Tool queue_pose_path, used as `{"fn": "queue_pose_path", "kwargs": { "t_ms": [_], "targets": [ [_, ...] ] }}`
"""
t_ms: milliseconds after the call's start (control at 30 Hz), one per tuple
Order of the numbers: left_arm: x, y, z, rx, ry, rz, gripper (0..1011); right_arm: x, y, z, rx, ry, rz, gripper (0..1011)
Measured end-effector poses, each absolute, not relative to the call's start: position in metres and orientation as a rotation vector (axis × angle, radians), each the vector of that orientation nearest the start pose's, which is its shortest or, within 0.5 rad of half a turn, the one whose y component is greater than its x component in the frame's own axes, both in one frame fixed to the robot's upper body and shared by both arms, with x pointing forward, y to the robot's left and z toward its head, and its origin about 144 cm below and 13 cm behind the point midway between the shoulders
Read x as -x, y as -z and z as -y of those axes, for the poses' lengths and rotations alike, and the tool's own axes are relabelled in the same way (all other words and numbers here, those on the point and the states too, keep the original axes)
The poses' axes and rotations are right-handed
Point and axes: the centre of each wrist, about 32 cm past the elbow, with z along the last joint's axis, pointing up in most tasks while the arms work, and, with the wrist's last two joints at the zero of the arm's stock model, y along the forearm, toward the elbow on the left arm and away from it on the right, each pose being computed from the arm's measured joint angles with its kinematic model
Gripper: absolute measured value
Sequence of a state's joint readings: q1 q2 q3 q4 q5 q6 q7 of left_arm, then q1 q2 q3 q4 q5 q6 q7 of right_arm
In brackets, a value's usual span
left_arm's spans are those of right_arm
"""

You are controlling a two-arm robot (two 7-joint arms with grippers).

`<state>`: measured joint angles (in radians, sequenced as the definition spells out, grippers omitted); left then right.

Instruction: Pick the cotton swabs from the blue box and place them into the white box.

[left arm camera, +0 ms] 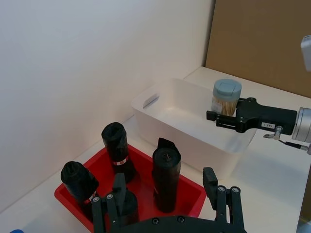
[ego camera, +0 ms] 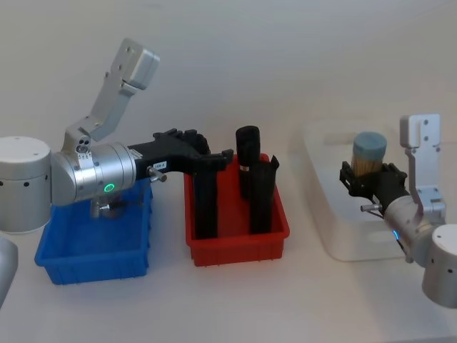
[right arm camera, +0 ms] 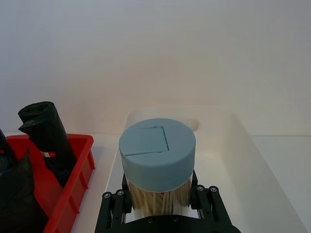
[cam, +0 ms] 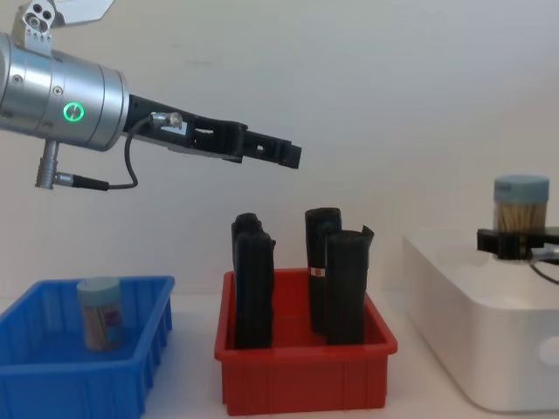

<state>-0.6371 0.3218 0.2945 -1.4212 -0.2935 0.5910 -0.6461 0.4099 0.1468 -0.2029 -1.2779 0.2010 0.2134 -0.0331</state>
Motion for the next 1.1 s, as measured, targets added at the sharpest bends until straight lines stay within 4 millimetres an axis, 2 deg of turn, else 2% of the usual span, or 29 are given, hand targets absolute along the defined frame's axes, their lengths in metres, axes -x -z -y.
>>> {"fn": "queue_pose_path", "kwargs": {
  "t_ms": [333, 433, 467, 567, 767, 1100],
  "targets": [
    [-0.594, -1.332, -0.249, -0.246, -0.756, -0.089, 1004, -0.582, -1.189, 0.226, 0.142, 1.411, -0.139, 626],
    [-0.594, -1.332, -0.249, -0.246, -0.756, -0.089, 1004, -0.584, -1.186, 0.228, 0.145, 1.398, -0.152, 710],
    [-0.594, -1.332, -0.249, -0.246, -0.756, -0.089, 1004, -0.585, -1.186, 0.228, 0.145, 1.395, -0.154, 710],
    [-0.594, -1.332, -0.249, -0.246, -0.756, -0.089, 1004, -0.586, -1.185, 0.228, 0.145, 1.387, -0.16, 839],
    [-0.594, -1.332, -0.249, -0.246, -0.756, -0.089, 1004, -0.586, -1.184, 0.229, 0.132, 1.377, -0.158, 985],
    [-0.594, -1.332, -0.249, -0.246, -0.756, -0.089, 1004, -0.584, -1.186, 0.231, 0.08, 1.373, -0.118, 1001]
  ]
}}
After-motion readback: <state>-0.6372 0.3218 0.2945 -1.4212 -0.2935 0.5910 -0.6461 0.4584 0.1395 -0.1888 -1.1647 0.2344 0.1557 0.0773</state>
